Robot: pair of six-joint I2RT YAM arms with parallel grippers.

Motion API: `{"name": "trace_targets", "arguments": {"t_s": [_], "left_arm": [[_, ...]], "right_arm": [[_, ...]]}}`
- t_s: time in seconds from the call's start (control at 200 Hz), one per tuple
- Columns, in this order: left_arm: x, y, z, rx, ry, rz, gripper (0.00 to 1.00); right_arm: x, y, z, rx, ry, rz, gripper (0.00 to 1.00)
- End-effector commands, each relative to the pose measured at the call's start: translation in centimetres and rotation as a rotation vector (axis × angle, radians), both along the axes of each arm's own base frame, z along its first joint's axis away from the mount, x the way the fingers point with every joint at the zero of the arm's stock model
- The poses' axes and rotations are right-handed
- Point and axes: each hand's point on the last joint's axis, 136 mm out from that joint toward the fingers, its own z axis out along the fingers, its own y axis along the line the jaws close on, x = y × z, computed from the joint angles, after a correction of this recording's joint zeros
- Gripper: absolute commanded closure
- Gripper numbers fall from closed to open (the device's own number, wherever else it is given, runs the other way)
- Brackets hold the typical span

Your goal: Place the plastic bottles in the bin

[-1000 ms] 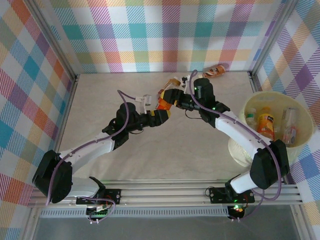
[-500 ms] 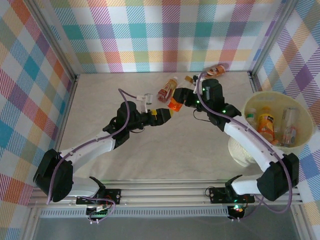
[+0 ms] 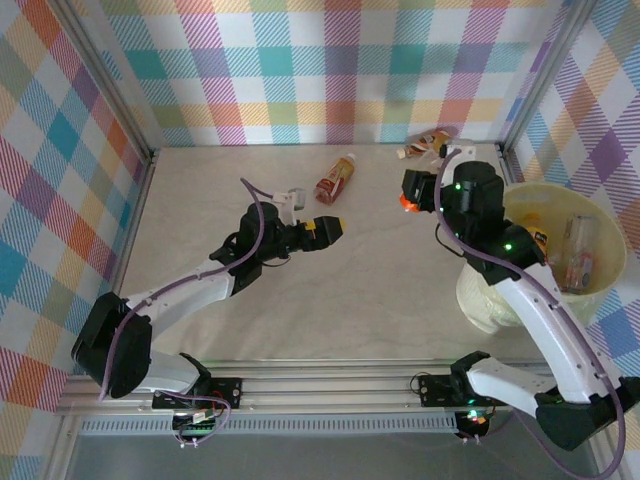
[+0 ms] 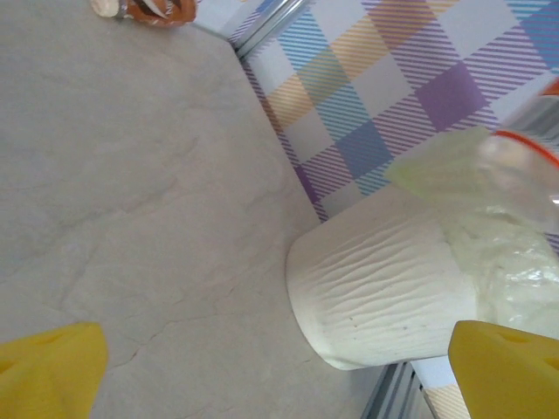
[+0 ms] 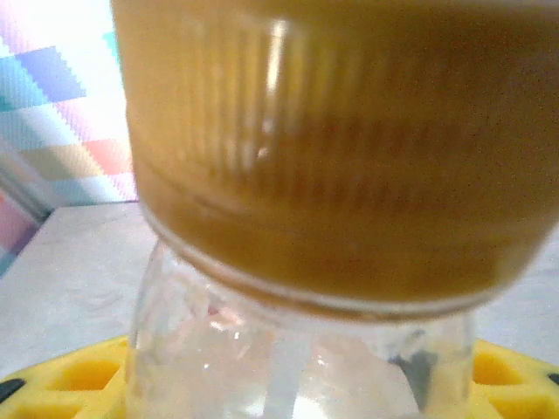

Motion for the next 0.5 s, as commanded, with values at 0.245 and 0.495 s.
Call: {"name": "trace_targets", "arguments": {"t_s": [0.245,0.495], "left_arm": [[1.4,-1.1,0.1,0.003,0.016,0.010,0.00],[1.7,-1.4,-0.2,0.000,0.046,0.013,0.00]], "right_arm": [[-2.7,-11.6,3.1,-0.319,0.041,-0.365,0.66],[-5.7,-17.4,4.2,-0.398,0.109,-0.539,0.69]]}}
